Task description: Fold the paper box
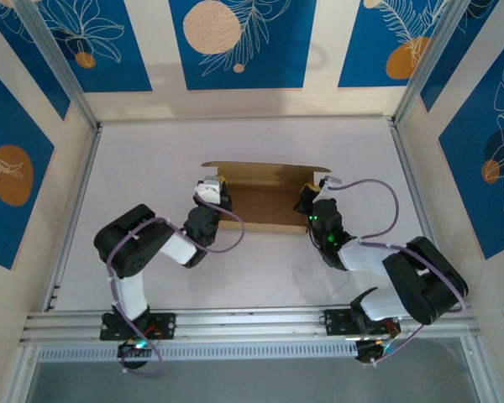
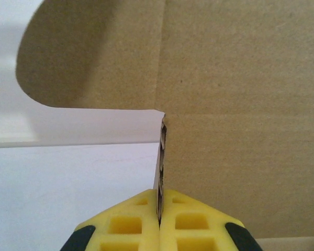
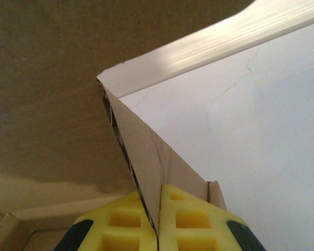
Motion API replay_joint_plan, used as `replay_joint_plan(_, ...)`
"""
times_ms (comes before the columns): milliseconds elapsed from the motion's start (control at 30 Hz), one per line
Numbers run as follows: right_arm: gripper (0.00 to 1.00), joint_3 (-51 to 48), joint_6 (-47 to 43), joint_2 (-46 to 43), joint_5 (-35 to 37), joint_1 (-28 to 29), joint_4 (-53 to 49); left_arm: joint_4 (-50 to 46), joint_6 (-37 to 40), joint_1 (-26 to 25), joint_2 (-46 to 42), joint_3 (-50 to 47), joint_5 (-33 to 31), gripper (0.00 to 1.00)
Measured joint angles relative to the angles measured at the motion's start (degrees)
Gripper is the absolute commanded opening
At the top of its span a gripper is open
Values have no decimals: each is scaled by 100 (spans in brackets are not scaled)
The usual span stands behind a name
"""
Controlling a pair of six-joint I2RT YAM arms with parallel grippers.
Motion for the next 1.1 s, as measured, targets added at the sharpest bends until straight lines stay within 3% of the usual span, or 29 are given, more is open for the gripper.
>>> replay_joint_plan(200, 9, 26, -256, 533, -254, -372, 734, -122, 225, 2, 387, 603, 24, 0)
replay_joint_plan(400, 15, 192, -452, 638, -424, -472, 575, -149, 129, 11, 621, 789, -15, 0)
replay_joint_plan(600, 47, 151, -468, 522, -772, -457, 505, -131, 116, 11, 625, 789, -4, 0)
replay_joint_plan(767, 78, 114, -472, -229, -1172, -420, -240, -131, 155, 7, 625, 789, 122, 0)
replay_joint_plan(1100, 79, 116, -315, -2524, -1818, -262, -2531, -138, 170, -2, 640, 822, 291, 0)
